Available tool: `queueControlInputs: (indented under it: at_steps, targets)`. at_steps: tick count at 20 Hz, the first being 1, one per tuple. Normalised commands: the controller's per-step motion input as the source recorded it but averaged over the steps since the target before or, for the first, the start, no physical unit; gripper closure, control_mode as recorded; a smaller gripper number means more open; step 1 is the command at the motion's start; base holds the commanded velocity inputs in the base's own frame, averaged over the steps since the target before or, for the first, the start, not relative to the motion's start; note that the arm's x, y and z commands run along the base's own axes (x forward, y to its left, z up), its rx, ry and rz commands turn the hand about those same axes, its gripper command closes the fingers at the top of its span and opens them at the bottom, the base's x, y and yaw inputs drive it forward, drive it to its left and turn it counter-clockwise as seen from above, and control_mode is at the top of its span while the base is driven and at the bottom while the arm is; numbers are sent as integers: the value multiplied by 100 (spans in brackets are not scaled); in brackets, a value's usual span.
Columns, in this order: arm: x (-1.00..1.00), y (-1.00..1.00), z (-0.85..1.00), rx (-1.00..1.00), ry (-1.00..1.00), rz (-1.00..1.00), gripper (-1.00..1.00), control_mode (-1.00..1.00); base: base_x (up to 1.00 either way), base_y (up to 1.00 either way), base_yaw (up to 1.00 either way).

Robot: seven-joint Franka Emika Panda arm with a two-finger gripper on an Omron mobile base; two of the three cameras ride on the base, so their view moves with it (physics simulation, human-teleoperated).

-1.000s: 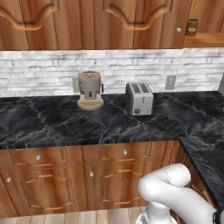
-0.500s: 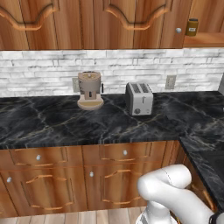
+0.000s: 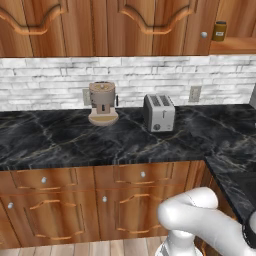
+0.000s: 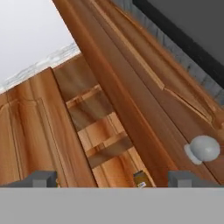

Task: Open the cabinet. Pick the orange and tangerine from the cabinet and place them into the bowl. Then close the cabinet.

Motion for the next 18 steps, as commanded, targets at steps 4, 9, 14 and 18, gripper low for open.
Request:
queueControlInputs:
  at_steps: [4,9,14,18]
  targets:
    - [67,-36,-17,2,14,15,-100,-100,0,0,0]
    - [98,13,-31,0,10,2,-100,-100,0,0,0]
    - [100,43,-8,0,3,-4,-100,-100,0,0,0]
    - [100,81,0,-2,0,-13,-100,-100,0,0,0]
